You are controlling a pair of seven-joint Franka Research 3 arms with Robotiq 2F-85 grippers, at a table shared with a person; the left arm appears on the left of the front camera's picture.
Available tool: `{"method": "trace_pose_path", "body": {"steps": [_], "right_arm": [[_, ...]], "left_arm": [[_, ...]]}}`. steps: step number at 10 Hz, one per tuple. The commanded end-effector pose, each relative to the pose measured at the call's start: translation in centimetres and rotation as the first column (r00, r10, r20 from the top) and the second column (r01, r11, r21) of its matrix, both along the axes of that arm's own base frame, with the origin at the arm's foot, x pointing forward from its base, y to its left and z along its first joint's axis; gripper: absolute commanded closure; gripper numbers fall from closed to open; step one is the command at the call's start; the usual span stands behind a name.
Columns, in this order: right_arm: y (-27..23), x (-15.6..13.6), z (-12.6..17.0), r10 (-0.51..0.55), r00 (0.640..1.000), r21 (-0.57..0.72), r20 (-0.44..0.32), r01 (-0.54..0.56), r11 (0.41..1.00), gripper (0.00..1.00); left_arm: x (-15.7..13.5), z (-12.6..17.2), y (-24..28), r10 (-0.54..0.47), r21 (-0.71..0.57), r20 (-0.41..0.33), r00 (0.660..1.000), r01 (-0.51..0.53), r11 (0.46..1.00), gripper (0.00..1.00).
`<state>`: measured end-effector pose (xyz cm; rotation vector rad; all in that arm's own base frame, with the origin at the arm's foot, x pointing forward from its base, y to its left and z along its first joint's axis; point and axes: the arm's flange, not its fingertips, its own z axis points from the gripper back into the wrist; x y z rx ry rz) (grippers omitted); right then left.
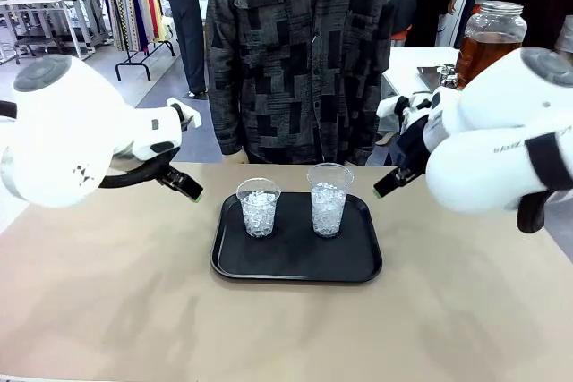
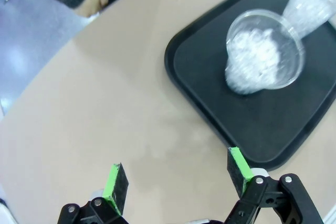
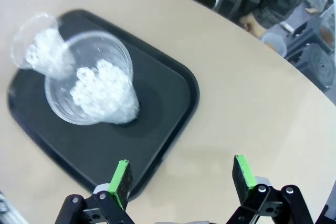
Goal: Pour the drink into the iced cup.
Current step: Pick up the iced cup indicated by the human and present it to them.
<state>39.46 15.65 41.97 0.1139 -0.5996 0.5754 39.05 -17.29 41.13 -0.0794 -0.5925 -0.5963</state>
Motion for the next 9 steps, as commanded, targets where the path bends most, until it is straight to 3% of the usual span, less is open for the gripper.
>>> {"method": "trace_pose_path", "body": {"steps": [1, 5, 7, 9], "right_arm": [[-2.2, 0.6, 3.5, 0.044, 0.998, 0.145, -0.054, -0.035, 0.989, 0.00], [-5.1, 1.7, 5.7, 0.055, 0.982, 0.367, -0.178, 0.014, 0.930, 0.00], [-7.0, 3.3, 5.1, 0.074, 0.955, 0.517, -0.286, 0.089, 0.851, 0.00], [-7.9, 4.8, 4.2, 0.073, 0.935, 0.575, -0.348, 0.151, 0.804, 0.00]], "left_arm": [[-0.7, 4.0, 0.8, -0.016, -0.079, -0.003, 1.000, 0.016, 0.997, 0.00], [0.4, 7.7, 4.7, 0.045, -0.339, -0.113, 0.993, -0.081, 0.937, 0.00], [2.0, 7.2, 7.0, 0.035, -0.465, -0.225, 0.974, -0.139, 0.874, 0.00], [3.6, 6.1, 8.4, 0.015, -0.521, -0.314, 0.949, -0.186, 0.833, 0.00]]}}
